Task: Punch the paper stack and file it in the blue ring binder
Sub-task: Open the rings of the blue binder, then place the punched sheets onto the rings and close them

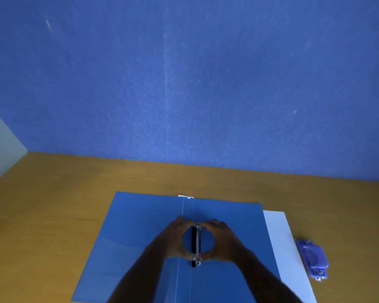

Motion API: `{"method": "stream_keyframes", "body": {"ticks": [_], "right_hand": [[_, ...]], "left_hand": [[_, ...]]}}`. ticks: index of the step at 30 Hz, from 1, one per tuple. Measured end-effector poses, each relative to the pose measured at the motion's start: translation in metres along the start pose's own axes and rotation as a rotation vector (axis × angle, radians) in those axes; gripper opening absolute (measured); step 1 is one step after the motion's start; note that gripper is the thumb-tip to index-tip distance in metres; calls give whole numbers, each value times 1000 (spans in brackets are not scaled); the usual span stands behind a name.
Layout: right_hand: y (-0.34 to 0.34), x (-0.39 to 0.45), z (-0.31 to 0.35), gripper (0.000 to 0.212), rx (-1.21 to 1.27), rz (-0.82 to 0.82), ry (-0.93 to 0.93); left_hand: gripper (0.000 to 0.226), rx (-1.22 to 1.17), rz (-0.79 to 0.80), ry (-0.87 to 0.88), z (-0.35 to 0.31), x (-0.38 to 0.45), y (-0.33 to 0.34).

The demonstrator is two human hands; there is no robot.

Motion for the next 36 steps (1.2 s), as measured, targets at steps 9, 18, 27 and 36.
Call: {"method": "stream_keyframes", "body": {"ticks": [9, 18, 27, 36], "right_hand": [[-1, -3, -12, 95, 80, 20, 15], [2, -5, -15, 100, 119, 47, 21], [-16, -9, -27, 122, 194, 33, 28], [-69, -42, -112, 91, 119, -319, 240]], "left_hand": [[93, -28, 1, 0, 2, -2, -3], [94, -39, 5, -23, -2, -7, -4], [129, -87, 105, -109, -14, -14, -9], [79, 412, -107, 95, -82, 7, 7]]}}
Point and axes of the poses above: each hand's wrist, its own x-axis towards the middle knuckle, its own y-axis out of the palm, z = x × y, the point moved 4 cm from there along x, towards the middle knuckle
